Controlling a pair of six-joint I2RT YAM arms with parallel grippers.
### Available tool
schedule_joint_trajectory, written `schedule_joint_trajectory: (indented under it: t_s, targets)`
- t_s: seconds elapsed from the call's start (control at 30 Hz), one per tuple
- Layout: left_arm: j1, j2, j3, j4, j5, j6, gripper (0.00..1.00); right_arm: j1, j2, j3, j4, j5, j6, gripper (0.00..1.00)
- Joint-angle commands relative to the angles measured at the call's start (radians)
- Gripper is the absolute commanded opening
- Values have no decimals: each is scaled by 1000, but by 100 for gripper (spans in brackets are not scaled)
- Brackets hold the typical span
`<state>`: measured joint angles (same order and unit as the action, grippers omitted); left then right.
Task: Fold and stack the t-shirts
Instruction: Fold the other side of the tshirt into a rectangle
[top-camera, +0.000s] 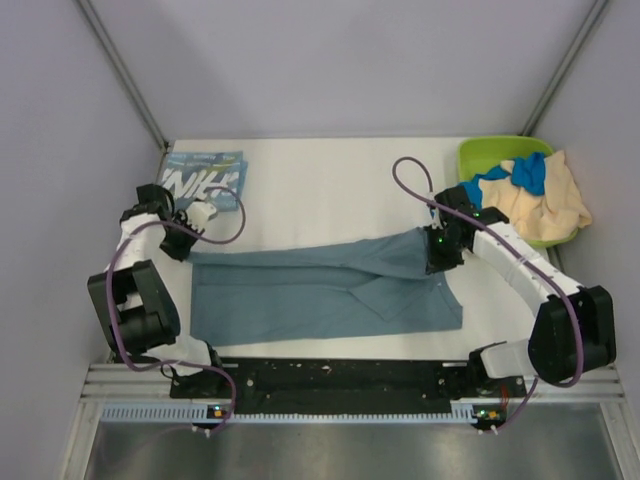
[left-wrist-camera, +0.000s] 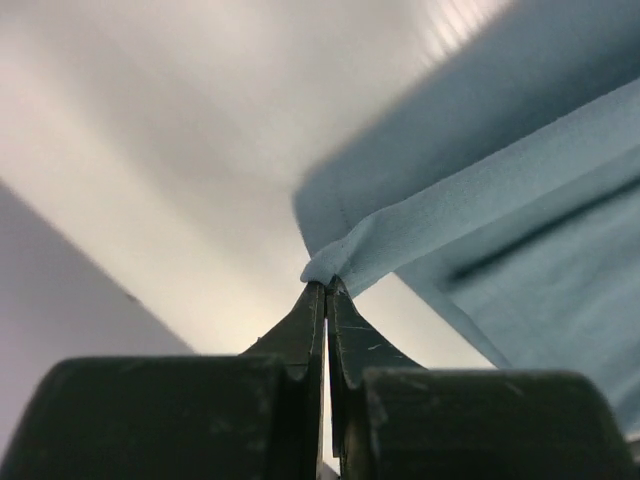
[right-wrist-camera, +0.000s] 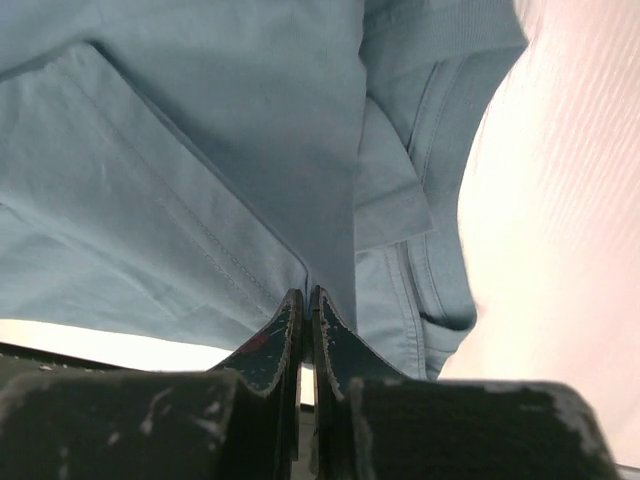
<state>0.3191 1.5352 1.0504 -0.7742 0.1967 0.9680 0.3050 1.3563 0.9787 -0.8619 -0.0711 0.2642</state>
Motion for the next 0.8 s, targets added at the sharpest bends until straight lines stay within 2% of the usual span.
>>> schedule_joint_trajectory:
  t_s: [0.0,0.13,0.3,0.5,0.57,0.6,0.67,0.77]
  targets:
    - [8,14,125,24,0,6,0,9,-16,75,-32,21,-5,0]
    - [6,-6,73,24,-11,46,0,9,-26,0,-34,-10,20,0]
    - [8,-20,-13,35,-22,84,0,16,-2,-8,-32,-38,47,0]
    - [6,9,-24,-23,-36,109,2,17,30,-57,-51,-85,50,0]
    - [9,14,-18,-51,-43,123,28,16,24,-64,-51,-73,53,0]
    - [11,11,-13,-65,-42,136,36,17,27,-66,-48,-78,56,0]
    - [14,-3,-4,-89,-34,164,46,16,35,-63,-31,-105,61,0]
    - [21,-40,39,-154,1,208,55,17,38,-57,-23,-116,59,0]
